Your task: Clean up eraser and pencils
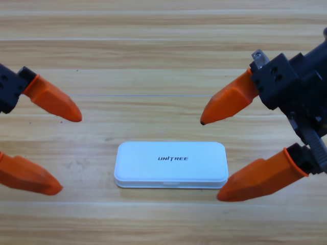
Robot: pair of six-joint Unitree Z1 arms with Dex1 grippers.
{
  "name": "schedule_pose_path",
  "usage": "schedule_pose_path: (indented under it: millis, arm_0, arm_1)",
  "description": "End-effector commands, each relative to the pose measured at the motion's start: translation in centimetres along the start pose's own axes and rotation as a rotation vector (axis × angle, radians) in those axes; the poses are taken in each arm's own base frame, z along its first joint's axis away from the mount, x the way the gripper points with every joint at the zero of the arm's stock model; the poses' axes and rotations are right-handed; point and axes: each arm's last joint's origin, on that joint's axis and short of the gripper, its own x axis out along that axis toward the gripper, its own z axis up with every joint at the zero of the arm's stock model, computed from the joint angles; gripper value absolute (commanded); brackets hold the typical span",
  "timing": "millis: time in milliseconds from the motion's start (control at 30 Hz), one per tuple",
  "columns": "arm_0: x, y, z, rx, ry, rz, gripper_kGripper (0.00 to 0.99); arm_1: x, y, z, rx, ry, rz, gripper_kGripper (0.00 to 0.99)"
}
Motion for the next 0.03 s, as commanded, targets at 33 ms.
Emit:
schedule_pose_path:
  millis: [33]
  arm_0:
    - [1.37,0.04,-0.60,-0.020,0.021,-0.027,0.990]
  arm_1:
    - [1.78,-0.48,-0.41,0.023,0.041,0.015,0.990]
